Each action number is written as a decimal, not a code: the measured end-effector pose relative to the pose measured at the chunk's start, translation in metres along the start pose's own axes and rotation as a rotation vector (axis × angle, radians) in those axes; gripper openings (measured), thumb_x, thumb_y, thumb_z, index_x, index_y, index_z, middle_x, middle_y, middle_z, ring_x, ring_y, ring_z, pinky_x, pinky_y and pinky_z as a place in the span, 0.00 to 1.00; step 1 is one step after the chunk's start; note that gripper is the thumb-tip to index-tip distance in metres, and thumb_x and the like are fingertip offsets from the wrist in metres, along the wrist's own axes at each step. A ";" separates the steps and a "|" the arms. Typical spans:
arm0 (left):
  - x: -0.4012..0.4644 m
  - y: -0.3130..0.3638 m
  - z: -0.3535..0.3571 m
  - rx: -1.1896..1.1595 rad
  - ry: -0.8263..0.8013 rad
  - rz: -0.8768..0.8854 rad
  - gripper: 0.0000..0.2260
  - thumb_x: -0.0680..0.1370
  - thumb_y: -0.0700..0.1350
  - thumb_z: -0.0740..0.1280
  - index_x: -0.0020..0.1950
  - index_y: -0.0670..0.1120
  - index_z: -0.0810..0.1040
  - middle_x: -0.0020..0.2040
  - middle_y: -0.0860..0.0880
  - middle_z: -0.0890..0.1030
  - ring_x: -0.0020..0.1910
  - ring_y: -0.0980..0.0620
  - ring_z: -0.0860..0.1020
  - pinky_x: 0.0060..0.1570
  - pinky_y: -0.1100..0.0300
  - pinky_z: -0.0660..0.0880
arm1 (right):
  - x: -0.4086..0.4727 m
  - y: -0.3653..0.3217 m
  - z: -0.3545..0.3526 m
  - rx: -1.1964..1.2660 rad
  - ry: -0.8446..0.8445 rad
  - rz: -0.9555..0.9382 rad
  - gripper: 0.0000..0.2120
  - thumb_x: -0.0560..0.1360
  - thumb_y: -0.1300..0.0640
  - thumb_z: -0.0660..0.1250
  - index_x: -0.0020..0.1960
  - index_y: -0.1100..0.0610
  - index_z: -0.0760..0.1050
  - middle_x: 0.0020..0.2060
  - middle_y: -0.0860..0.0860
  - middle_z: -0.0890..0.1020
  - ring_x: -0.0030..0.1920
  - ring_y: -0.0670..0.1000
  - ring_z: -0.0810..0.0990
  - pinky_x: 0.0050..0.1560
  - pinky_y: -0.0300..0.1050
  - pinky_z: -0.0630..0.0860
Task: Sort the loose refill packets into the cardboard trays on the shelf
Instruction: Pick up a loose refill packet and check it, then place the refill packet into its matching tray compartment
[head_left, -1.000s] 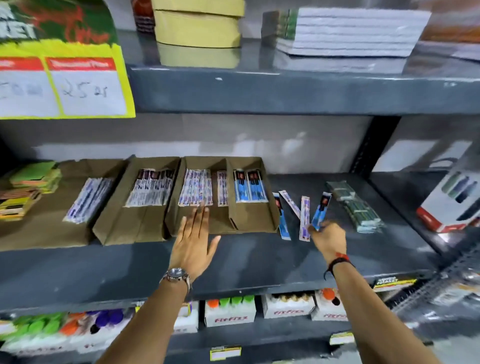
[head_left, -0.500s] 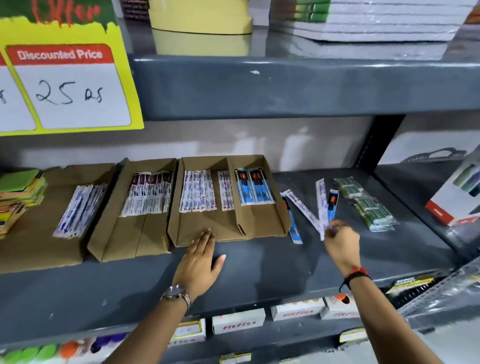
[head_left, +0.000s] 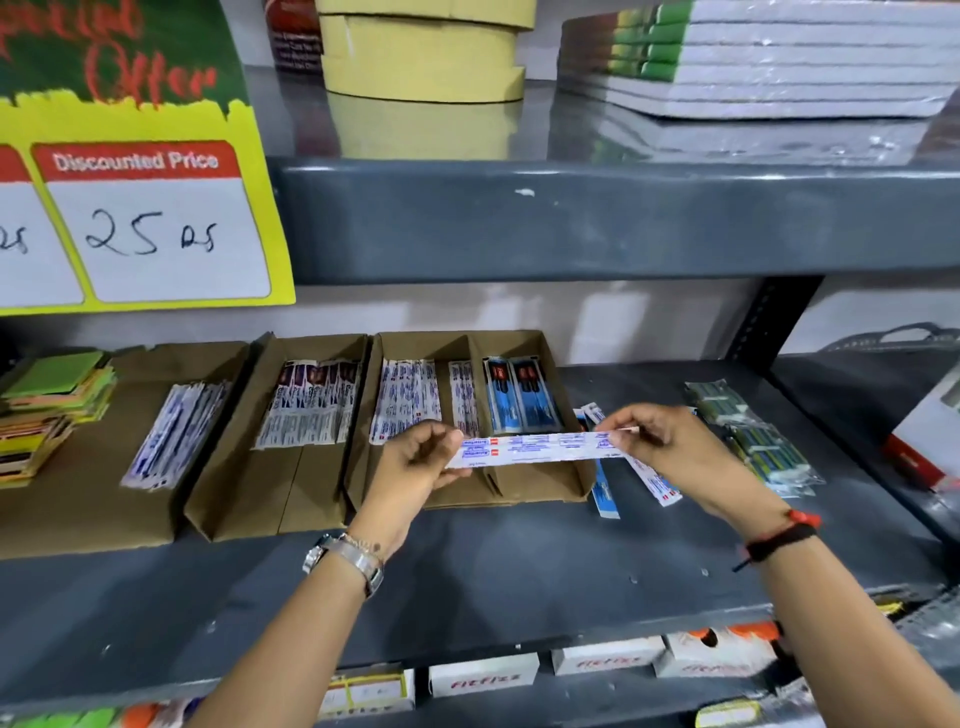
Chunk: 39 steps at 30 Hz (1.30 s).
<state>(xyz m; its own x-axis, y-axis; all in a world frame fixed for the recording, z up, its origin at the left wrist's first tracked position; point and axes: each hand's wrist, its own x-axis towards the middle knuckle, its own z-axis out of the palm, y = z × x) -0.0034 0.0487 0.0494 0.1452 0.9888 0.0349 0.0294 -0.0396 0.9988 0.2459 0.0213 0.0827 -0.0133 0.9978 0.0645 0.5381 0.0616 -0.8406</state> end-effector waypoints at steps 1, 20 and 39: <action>0.001 0.000 0.000 0.025 0.010 0.009 0.08 0.77 0.37 0.62 0.39 0.43 0.76 0.40 0.47 0.79 0.34 0.58 0.81 0.41 0.66 0.79 | 0.001 -0.001 -0.001 0.008 -0.007 -0.002 0.17 0.74 0.68 0.65 0.38 0.45 0.77 0.39 0.46 0.81 0.45 0.49 0.77 0.53 0.44 0.72; -0.013 -0.085 -0.028 1.163 -0.017 0.136 0.36 0.78 0.62 0.40 0.58 0.36 0.75 0.57 0.38 0.79 0.56 0.40 0.77 0.62 0.56 0.64 | 0.068 -0.033 0.095 0.400 0.141 0.137 0.11 0.72 0.69 0.66 0.53 0.70 0.78 0.41 0.53 0.82 0.40 0.46 0.79 0.43 0.34 0.78; -0.010 -0.101 -0.030 1.153 -0.045 0.119 0.36 0.76 0.64 0.42 0.59 0.38 0.75 0.59 0.38 0.77 0.58 0.41 0.75 0.58 0.44 0.69 | 0.127 -0.039 0.146 -0.266 0.014 0.211 0.10 0.76 0.72 0.56 0.42 0.67 0.74 0.49 0.60 0.77 0.46 0.55 0.78 0.48 0.37 0.75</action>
<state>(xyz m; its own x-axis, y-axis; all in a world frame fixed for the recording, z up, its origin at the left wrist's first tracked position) -0.0371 0.0469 -0.0511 0.2415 0.9650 0.1020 0.8939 -0.2621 0.3636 0.1005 0.1489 0.0453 0.1328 0.9873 -0.0873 0.7285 -0.1569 -0.6668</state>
